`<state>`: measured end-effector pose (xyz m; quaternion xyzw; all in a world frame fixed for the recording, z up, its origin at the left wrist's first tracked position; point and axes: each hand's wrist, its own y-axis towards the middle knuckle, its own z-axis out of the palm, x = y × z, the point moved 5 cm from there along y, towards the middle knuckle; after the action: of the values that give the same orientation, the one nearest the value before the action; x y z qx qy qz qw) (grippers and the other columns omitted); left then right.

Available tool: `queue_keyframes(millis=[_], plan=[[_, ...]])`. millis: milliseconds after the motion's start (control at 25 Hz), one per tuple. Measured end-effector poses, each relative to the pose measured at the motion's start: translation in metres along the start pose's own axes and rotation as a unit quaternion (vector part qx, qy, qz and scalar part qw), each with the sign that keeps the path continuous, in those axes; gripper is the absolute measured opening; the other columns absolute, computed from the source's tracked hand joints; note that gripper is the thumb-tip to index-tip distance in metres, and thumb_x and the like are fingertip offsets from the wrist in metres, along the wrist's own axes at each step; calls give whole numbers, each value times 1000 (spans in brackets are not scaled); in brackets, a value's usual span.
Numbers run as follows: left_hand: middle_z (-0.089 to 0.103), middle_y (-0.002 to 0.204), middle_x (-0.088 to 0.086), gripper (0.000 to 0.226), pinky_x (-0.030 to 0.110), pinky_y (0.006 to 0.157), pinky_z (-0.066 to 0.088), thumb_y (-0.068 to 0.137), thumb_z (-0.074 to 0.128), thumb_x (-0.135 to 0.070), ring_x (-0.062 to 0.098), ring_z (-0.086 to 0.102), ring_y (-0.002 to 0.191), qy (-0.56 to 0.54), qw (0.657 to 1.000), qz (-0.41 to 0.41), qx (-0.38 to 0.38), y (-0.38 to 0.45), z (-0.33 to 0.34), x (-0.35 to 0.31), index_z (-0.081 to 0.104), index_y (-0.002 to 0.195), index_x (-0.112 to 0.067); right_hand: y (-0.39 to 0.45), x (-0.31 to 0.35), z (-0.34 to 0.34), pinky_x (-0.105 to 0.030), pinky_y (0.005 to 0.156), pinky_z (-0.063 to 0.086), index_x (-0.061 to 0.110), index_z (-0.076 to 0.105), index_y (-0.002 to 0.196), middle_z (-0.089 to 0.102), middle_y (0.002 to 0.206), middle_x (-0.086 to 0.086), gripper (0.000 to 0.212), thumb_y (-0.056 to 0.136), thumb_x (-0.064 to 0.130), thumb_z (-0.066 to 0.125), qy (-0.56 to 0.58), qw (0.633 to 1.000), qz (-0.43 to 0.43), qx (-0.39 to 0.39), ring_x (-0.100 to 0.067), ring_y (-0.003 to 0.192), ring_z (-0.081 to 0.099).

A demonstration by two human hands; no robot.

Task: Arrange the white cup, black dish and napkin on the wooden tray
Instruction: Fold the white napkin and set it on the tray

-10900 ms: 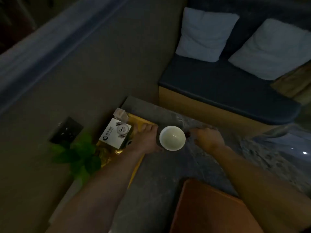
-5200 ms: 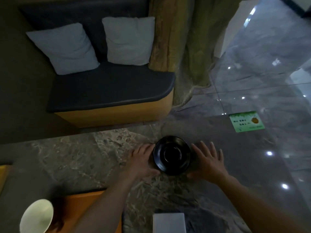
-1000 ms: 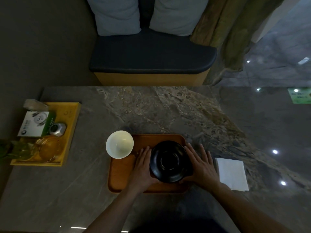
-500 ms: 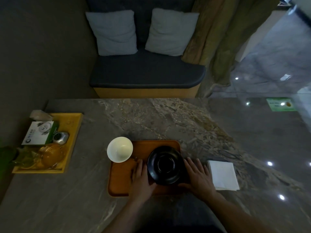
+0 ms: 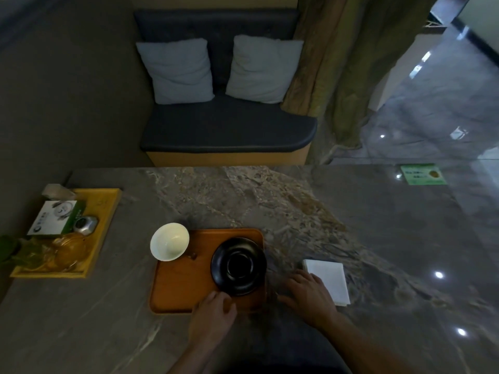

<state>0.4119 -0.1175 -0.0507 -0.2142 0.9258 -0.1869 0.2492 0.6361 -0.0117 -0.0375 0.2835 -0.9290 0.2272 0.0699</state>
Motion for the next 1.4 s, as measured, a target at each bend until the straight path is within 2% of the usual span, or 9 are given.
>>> queue_keyframes(millis=[200,320,480,720,840,960,1120,1280,1400], plan=[[59,111,-7,31,28,86,46,87,58,-49,11,59,103,-5,991,96,90,9,18,-65,62,110,-30,-19,-41,-18,-38,109,29,28,56,125,55,136,3,45,92,56,44,32,999,24,-3,-17,130,40],[61,108,-6,32,31,86,49,85,60,-51,12,60,100,11,984,133,122,21,25,-105,62,109,-31,-32,-68,-26,-38,108,32,34,51,130,51,141,6,44,92,54,47,69,997,42,-21,-14,129,42],[64,115,-4,34,35,89,51,84,63,-50,14,60,103,40,976,150,150,42,32,-148,62,111,-30,-43,-97,-30,-39,107,36,36,47,132,50,142,6,45,92,56,47,95,993,58,-31,-14,129,44],[65,106,-4,38,41,83,52,75,64,-58,16,61,95,92,971,157,154,74,32,-191,63,101,-30,-41,-134,-31,-43,105,34,35,42,136,47,144,4,51,90,54,51,45,994,102,-10,-19,130,42],[63,108,-1,39,35,77,49,75,71,-52,17,59,94,123,970,164,130,86,34,-207,60,106,-29,-33,-144,-33,-45,105,33,34,40,139,47,143,2,61,84,53,59,38,992,117,8,-22,130,40],[59,118,1,54,38,86,48,74,75,-48,22,56,107,150,966,168,127,94,41,-219,56,121,-28,-25,-151,-31,-47,106,31,34,34,141,44,146,1,73,78,52,67,43,991,124,24,-23,133,37],[52,128,2,62,43,99,43,75,74,-44,24,49,118,180,959,166,139,98,52,-218,50,130,-28,-16,-155,-23,-51,108,30,34,27,144,34,150,0,85,74,53,71,39,992,114,43,-25,136,29],[47,130,3,65,40,100,41,77,73,-41,24,44,122,198,956,174,126,97,58,-217,46,134,-27,-13,-156,-15,-49,106,31,35,30,141,33,146,0,86,69,52,75,38,992,110,43,-26,134,27],[45,128,1,59,35,94,43,76,74,-37,23,44,119,175,963,173,108,94,60,-216,47,127,-27,-12,-154,-14,-46,103,34,33,36,135,37,140,0,83,66,49,78,51,992,113,28,-25,130,31]])
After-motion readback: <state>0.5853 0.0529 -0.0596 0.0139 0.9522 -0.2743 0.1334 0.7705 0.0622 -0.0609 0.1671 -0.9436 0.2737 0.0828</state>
